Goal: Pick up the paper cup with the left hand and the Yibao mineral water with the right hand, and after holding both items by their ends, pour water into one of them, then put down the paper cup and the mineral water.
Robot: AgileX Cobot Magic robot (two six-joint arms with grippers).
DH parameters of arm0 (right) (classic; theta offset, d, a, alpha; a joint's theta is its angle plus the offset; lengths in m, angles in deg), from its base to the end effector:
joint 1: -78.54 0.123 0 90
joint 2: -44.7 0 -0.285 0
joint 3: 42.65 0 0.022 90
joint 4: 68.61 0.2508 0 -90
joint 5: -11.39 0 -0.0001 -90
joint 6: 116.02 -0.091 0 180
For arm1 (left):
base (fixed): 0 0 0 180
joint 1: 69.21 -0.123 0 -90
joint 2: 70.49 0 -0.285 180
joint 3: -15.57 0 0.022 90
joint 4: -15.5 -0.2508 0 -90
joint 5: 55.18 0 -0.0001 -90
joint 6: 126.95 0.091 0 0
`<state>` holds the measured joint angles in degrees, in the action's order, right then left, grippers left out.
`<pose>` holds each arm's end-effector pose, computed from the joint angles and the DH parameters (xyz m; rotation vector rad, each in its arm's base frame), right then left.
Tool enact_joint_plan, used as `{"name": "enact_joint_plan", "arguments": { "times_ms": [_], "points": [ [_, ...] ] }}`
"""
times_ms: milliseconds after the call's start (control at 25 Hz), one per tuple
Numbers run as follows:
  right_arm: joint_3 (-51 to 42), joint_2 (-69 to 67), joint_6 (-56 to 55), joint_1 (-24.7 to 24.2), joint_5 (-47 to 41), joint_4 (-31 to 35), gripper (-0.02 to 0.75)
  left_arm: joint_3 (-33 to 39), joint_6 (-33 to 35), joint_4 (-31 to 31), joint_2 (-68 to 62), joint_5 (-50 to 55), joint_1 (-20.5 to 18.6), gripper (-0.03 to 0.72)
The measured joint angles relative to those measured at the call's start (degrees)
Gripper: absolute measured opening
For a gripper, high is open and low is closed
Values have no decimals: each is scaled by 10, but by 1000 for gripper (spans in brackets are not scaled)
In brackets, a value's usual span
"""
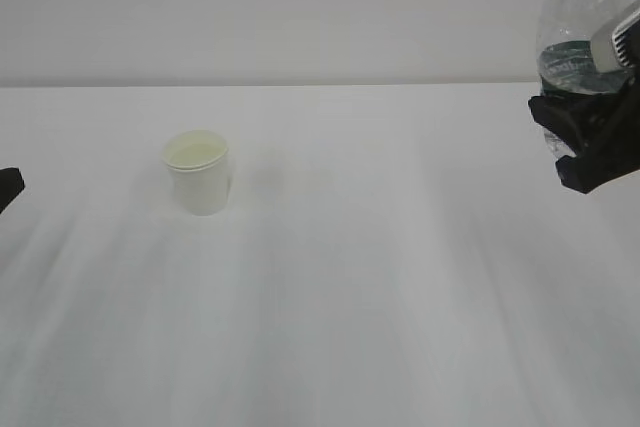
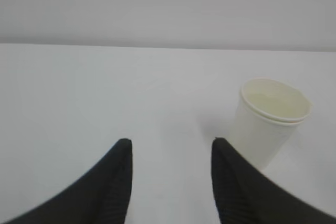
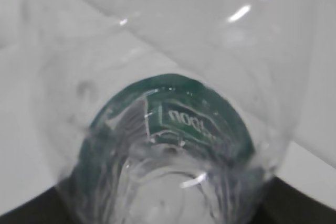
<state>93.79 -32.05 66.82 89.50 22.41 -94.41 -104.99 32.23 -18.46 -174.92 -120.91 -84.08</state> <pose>0.2413 0.0544 0.2612 -0.6984 1.7958 -0.1217 0.2422 0.0164 0.1473 0.0711 1.7688 -0.3562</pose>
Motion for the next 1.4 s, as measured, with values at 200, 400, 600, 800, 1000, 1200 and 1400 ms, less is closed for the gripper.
{"name": "enact_joint_plan", "arguments": {
  "times_ms": [200, 400, 600, 800, 1000, 1200, 1400],
  "points": [
    [0, -16, -1, 0, 30, 39, 405, 11, 1, 3, 22, 0, 0, 349],
    [0, -30, -1, 0, 68, 81, 405, 11, 1, 3, 76, 0, 0, 327],
    [0, -42, -1, 0, 99, 126, 405, 11, -5, 3, 99, 0, 0, 323],
    [0, -67, -1, 0, 127, 148, 405, 13, -11, 3, 99, 0, 0, 321],
    [-13, -109, -7, 0, 204, 167, 405, 13, -13, 1, 99, 0, 0, 301],
    [-53, -161, -16, 0, 340, 189, 405, 13, -13, -26, 99, 0, 0, 284],
    [-63, -200, -19, 0, 394, 191, 405, 13, -13, -25, 99, 0, 0, 272]
  ]
}}
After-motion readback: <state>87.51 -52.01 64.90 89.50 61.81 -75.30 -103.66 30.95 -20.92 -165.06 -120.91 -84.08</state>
